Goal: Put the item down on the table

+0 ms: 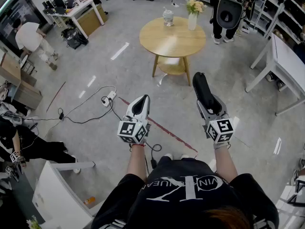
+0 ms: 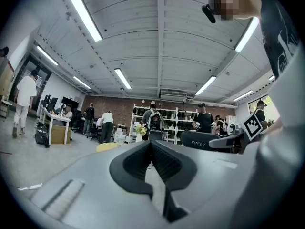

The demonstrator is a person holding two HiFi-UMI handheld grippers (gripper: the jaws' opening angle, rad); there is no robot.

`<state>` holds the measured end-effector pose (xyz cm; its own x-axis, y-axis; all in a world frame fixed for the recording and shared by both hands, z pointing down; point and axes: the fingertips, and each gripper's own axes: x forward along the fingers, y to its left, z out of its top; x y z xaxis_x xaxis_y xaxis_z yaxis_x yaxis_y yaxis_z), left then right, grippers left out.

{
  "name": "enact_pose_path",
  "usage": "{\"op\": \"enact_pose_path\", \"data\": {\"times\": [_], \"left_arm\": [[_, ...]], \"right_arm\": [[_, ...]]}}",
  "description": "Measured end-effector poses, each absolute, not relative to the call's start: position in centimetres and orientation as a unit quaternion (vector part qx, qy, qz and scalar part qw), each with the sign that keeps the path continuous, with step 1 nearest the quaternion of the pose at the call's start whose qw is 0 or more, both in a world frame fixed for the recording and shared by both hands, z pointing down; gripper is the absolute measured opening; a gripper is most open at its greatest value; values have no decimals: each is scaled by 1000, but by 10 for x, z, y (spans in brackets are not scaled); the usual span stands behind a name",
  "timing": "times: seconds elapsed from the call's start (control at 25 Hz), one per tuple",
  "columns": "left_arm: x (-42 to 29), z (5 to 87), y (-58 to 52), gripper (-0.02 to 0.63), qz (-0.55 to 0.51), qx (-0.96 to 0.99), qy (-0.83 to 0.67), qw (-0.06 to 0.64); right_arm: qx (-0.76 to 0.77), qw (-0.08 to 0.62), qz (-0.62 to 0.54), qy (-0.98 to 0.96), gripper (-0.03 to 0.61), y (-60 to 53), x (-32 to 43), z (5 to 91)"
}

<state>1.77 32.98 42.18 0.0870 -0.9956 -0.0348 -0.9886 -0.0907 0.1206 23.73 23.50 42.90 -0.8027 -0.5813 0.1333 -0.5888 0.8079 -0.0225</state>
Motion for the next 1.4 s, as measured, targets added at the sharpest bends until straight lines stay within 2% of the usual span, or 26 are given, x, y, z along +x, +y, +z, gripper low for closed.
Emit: {"op": "enact_pose_path", "data": {"times": [0.64,1.4], "left_arm": [[-17,413,314,12,-37,715,-698,-1],[-61,431,286,12,-52,717,-695,20]], "right_arm": [[319,62,17,-946,262,215,213,427],[344,47,29,-937,262,182,194,436]]}}
